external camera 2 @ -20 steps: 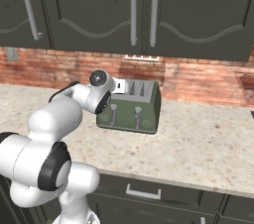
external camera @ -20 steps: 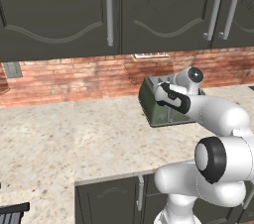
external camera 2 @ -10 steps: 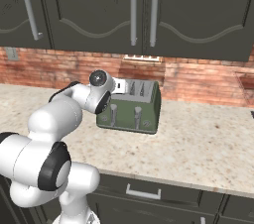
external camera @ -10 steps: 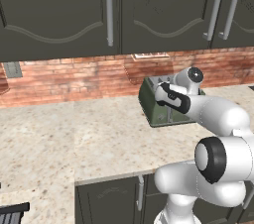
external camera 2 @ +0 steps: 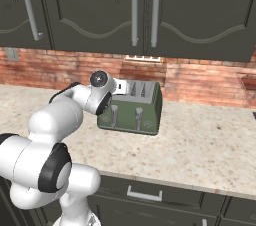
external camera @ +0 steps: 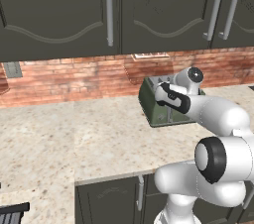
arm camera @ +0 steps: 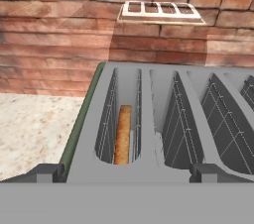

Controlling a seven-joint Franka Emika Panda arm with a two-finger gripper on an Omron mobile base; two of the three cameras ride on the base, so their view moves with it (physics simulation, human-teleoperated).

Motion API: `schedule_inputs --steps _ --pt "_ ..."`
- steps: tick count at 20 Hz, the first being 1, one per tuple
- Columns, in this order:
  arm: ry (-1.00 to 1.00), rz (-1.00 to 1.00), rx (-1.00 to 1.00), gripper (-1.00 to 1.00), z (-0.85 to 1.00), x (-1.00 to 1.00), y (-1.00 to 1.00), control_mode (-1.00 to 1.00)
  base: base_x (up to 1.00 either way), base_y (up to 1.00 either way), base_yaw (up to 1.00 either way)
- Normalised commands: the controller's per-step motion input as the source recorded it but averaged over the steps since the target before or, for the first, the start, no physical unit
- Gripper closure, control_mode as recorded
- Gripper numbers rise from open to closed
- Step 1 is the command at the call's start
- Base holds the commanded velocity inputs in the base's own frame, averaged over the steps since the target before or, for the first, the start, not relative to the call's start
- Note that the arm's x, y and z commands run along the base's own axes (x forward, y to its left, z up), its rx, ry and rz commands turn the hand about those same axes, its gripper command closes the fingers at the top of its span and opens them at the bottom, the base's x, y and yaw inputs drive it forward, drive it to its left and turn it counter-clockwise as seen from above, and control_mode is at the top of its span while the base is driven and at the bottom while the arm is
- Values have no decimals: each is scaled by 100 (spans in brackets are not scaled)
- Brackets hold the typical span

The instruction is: Start the toaster. Once the lever pops up, take the bread to the plate on the dining counter.

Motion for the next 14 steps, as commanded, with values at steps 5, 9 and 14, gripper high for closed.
schedule_inputs --steps 5,9,14 --pt "0 0 0 -100 0 0 0 -100 0 0 0" --pt "0 0 0 -100 0 0 0 -100 0 0 0" --pt "0 0 0 -100 0 0 0 -100 0 0 0"
